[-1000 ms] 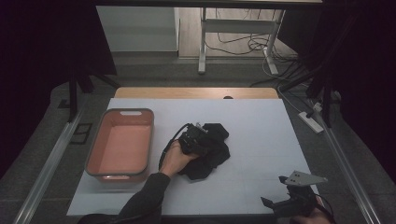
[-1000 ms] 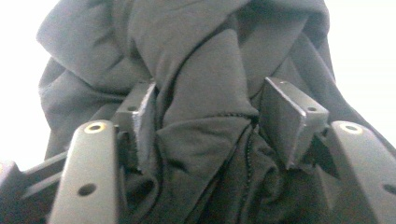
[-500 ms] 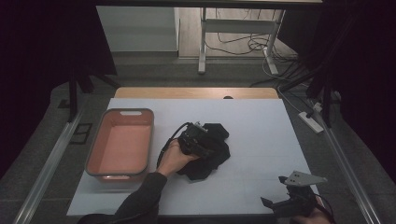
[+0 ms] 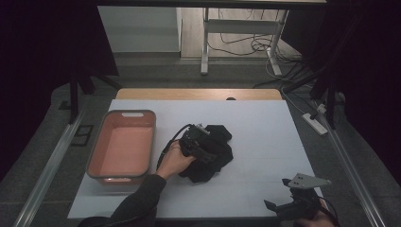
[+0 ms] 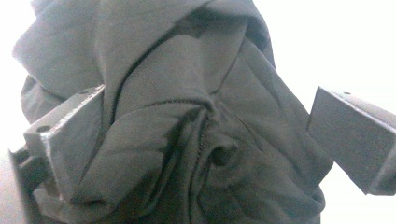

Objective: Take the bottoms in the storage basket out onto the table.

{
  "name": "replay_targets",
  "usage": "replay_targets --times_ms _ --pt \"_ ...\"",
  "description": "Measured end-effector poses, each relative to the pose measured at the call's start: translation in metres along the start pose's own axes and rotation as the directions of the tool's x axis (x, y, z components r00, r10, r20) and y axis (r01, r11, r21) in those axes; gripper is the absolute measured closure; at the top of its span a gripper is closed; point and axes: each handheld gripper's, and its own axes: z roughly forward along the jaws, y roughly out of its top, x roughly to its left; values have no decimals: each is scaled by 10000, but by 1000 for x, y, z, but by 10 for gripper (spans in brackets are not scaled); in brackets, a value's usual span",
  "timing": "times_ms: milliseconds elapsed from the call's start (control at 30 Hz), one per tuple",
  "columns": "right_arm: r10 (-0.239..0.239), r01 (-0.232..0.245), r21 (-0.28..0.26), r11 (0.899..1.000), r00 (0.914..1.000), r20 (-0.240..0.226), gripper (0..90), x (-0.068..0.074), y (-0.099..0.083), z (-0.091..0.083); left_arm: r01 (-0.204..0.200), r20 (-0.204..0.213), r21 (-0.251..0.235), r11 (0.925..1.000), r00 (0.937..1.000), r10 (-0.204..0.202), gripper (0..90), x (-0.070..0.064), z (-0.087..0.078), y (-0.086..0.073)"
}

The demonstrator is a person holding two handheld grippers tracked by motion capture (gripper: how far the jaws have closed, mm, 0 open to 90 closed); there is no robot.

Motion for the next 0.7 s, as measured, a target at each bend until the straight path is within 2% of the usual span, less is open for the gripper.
replay_targets --times_ms 267,367,433,533,700 --pt "18 -18 12 10000 10000 1 1 0 0 0 119 86 -373 9992 9999 -116 0 1 -6 -7" --pt "2 -2 -4 10000 10000 5 1 0 0 0 165 419 -570 9982 9990 -141 0 1 -9 -8" --pt "-1 1 6 10000 10000 6 1 0 0 0 180 492 -605 9980 9987 -150 0 0 -9 -8" --pt "-7 7 -6 10000 10000 2 1 0 0 0 16 476 -573 9984 9989 11 0 0 -11 -9" --pt "-6 6 -13 10000 10000 0 1 0 0 0 -67 842 -770 9970 9964 132 0 0 -15 -9"
